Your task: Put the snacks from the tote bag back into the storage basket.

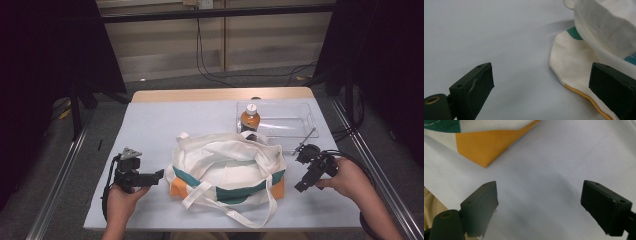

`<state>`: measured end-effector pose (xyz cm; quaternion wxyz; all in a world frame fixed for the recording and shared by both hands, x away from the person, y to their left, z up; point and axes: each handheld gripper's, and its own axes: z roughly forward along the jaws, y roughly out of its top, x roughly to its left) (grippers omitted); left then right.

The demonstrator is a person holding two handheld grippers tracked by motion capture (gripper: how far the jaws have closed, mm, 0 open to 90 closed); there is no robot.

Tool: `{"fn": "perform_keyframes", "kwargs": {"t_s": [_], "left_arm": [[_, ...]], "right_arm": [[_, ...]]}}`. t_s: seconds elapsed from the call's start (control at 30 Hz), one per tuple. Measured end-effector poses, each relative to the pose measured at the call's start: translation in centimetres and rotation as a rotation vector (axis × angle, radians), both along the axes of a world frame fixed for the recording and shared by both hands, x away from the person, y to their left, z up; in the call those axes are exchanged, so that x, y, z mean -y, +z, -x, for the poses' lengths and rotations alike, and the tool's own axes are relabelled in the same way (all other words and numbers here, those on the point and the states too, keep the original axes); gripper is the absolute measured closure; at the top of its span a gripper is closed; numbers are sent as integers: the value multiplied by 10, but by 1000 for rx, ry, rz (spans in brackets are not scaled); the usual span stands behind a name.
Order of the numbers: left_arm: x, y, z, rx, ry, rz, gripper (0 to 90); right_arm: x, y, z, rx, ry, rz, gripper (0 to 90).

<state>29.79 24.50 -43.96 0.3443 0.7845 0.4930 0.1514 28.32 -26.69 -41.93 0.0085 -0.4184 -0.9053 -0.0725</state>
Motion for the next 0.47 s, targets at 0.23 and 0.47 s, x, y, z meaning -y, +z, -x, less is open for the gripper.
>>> {"fn": "perform_keyframes", "kwargs": {"t_s": [0.23, 0.47], "left_arm": [[0, 1, 0, 6, -1, -5, 56], [2, 1, -1, 1, -15, -11, 56]], "right_arm": [[8, 2, 4, 23, -13, -22, 137], [15, 7, 10, 35, -57, -62, 133]]}}
